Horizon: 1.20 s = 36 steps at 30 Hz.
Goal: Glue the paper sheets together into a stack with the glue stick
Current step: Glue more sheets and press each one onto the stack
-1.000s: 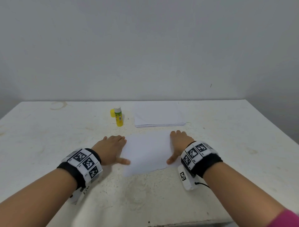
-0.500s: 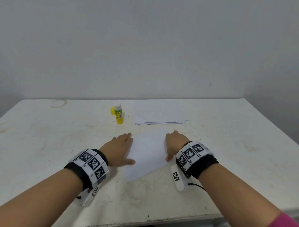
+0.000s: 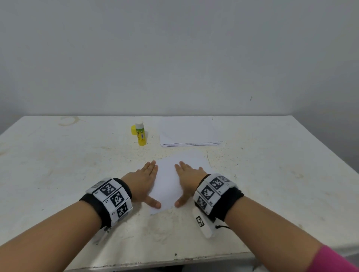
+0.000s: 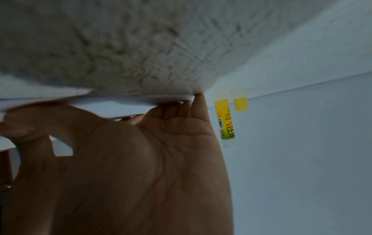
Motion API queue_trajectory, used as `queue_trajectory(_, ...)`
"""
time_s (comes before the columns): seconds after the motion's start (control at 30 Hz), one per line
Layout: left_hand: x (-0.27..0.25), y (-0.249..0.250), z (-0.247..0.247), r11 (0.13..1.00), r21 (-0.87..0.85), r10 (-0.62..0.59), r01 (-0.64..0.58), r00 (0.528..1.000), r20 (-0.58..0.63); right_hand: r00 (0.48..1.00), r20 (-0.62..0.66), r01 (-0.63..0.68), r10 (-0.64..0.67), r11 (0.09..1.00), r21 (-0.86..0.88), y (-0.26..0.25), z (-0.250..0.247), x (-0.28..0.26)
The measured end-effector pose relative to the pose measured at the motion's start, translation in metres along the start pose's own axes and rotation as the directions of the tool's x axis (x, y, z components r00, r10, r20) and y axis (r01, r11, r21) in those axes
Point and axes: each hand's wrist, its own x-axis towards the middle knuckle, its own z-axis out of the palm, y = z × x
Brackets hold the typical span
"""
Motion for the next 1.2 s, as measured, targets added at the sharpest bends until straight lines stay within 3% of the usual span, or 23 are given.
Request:
queue_trajectory(0.2,-0.002,-0.001,0.0,1.0,0.002,0.002,-0.002,1.0,0.031,0.993,0.067,-0.1,0.1,0.995,0.006,0.049,-0.011,-0.006)
queue_trajectory(0.3,-0.002,-0.001,0.0,1.0,0.014,0.011,-0.012,0.999,0.038,0.988,0.039,-0.145,0.147,0.989,-0.038,0.049,-0.013,-0.006)
queue_trajectory(0.37,-0.003,-0.002,0.001,1.0,0.012,0.015,-0.016,0.999,0.038,0.997,-0.002,-0.075,0.075,0.997,-0.014,0.031,-0.013,-0.005)
queue_trajectory(0.47,-0.003,-0.001,0.0,1.0,0.007,0.018,-0.018,0.999,0.036,0.99,-0.047,0.137,-0.133,0.987,0.086,-0.009,-0.01,0.005)
queue_trajectory(0.57,-0.003,-0.001,0.0,1.0,-0.003,0.016,-0.016,0.999,0.035,0.982,-0.025,0.188,-0.188,0.982,-0.006,-0.026,-0.007,0.02)
queue_trajectory(0.83,-0.005,0.0,-0.001,1.0,-0.013,0.02,-0.019,0.998,0.062,0.995,0.095,0.034,-0.024,0.994,-0.104,0.076,-0.021,0.02)
queue_trajectory(1.0,-0.002,-0.004,-0.002,0.999,-0.022,0.037,-0.036,0.996,0.077,1.0,-0.007,0.013,-0.014,0.991,-0.134,0.096,-0.031,0.02)
queue_trajectory(1.2,-0.001,-0.01,0.002,1.0,-0.016,0.004,-0.003,0.998,0.065,0.997,0.059,0.05,-0.044,0.994,-0.095,0.111,-0.027,0.024)
